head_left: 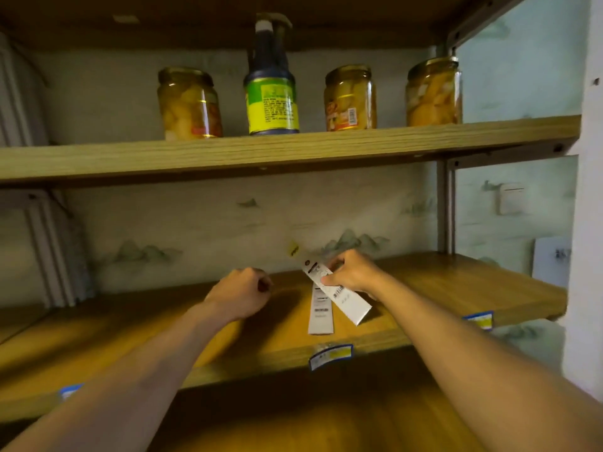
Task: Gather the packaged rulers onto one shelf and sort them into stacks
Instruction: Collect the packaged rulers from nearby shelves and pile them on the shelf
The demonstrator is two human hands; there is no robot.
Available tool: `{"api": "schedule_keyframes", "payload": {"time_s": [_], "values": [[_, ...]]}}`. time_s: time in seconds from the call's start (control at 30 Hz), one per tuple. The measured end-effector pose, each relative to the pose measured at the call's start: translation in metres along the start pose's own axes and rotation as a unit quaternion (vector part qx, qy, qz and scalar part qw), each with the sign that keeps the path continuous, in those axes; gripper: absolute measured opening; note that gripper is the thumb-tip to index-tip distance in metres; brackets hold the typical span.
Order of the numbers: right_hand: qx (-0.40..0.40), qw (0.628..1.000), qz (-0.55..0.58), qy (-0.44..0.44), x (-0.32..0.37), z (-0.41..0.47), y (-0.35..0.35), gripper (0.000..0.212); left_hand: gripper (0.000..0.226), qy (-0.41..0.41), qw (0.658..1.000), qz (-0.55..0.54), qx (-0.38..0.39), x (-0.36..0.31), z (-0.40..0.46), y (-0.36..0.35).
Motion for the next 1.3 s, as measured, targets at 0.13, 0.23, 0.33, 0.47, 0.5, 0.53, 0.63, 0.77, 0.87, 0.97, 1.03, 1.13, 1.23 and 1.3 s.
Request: {"api": "schedule_keyframes", "payload": {"time_s": [0.13, 0.23, 0.33, 0.47, 0.5, 0.53, 0.63, 0.77, 0.87, 0.97, 1.03, 1.13, 1.23, 1.3], "values": [[-0.001, 0.99, -0.142, 0.013, -0.009, -0.002, -0.01, 0.025, 0.019, 0.016, 1.0, 0.01, 0.013, 0.024, -0.021, 0.012], [-0.007, 0.985, -0.173, 0.024, -0.013, -0.005, -0.011, 0.02, 0.024, 0.039, 0.999, 0.021, 0.019, 0.035, -0.04, 0.022], [-0.003, 0.98, -0.185, 0.072, 0.001, -0.009, -0.015, 0.031, 0.029, 0.071, 0.992, 0.099, 0.028, 0.049, -0.072, 0.033], [0.049, 0.961, -0.191, 0.196, 0.053, -0.024, -0.047, 0.044, 0.028, 0.106, 0.99, 0.097, -0.015, 0.078, -0.131, 0.058], [0.067, 0.952, -0.201, 0.22, 0.07, -0.029, -0.059, 0.044, 0.026, 0.114, 0.989, 0.096, -0.016, 0.084, -0.148, 0.064], [0.083, 0.945, -0.203, 0.244, 0.086, -0.034, -0.072, 0.044, 0.025, 0.128, 0.987, 0.101, -0.011, 0.091, -0.165, 0.07], [0.116, 0.923, -0.197, 0.31, 0.131, -0.045, -0.111, 0.043, 0.02, 0.164, 0.98, 0.112, -0.007, 0.116, -0.213, 0.087], [0.13, 0.899, -0.197, 0.369, 0.18, -0.063, -0.157, 0.04, 0.014, 0.185, 0.981, 0.056, -0.005, 0.161, -0.28, 0.11], [0.151, 0.876, -0.215, 0.403, 0.215, -0.078, -0.191, 0.035, 0.017, 0.203, 0.978, 0.053, 0.004, 0.191, -0.323, 0.124], [0.174, 0.855, -0.213, 0.44, 0.246, -0.092, -0.219, 0.037, 0.018, 0.256, 0.962, 0.096, 0.012, 0.231, -0.358, 0.141], [0.193, 0.849, -0.197, 0.451, 0.263, -0.102, -0.236, 0.037, 0.016, 0.281, 0.955, 0.095, 0.001, 0.26, -0.382, 0.154], [0.222, 0.834, -0.183, 0.471, 0.297, -0.125, -0.269, 0.036, 0.018, 0.282, 0.954, 0.1, -0.014, 0.304, -0.417, 0.172], [0.228, 0.822, -0.186, 0.488, 0.334, -0.145, -0.307, 0.037, 0.015, 0.294, 0.951, 0.098, -0.012, 0.337, -0.437, 0.18], [0.236, 0.816, -0.198, 0.489, 0.363, -0.153, -0.34, 0.038, 0.016, 0.3, 0.948, 0.102, -0.02, 0.364, -0.455, 0.189]]}}
Point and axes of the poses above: each hand's wrist, its own z-axis towards the middle knuckle, its own y-axis out of the back of the hand, x = y × z, the point moved 1 cm from there along z, towards the middle knuckle, and after that the axes turned 7 degrees about x, right-handed, at the moved point
